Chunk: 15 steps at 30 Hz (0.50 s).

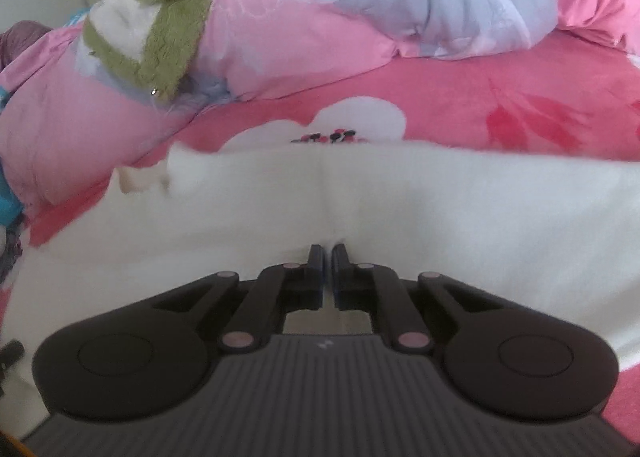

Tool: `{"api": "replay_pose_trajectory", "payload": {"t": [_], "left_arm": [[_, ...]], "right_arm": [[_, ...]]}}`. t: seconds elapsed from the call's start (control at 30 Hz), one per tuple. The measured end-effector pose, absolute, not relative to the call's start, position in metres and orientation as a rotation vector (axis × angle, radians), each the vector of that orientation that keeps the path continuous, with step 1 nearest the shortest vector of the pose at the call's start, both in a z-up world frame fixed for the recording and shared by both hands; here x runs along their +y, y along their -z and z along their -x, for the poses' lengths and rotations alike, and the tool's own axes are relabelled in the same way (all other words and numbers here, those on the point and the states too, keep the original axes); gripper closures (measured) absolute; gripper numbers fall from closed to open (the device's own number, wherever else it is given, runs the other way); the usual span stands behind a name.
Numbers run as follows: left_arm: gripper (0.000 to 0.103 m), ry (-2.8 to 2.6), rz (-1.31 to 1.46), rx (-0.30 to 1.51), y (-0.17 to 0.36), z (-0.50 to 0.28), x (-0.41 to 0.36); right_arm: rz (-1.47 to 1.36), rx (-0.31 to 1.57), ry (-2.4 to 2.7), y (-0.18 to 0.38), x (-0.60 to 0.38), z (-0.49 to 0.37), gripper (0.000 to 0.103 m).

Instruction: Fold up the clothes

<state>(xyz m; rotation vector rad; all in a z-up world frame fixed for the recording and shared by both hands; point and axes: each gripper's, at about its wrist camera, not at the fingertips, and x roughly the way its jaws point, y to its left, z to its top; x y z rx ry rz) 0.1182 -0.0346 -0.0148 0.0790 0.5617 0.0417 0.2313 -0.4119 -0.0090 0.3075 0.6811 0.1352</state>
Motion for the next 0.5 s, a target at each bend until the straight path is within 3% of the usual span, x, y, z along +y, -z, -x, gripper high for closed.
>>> {"api": "replay_pose_trajectory", "payload": {"t": [0.13, 0.3, 0.5], "left_arm": [[0.016, -0.044, -0.072, 0.567, 0.015, -0.119, -0.033], [0.014, -0.048, -0.053, 0.582, 0.016, -0.119, -0.03], [0.012, -0.052, 0.004, 0.605, 0.017, -0.12, -0.021]], "right_arm": [[-0.375, 0.644, -0.112, -0.009, -0.419, -0.216, 0.092], [-0.188, 0.608, -0.269, -0.04, -0.37, -0.192, 0.092], [-0.019, 0.763, -0.311, 0.001, -0.319, -0.2, 0.095]]}}
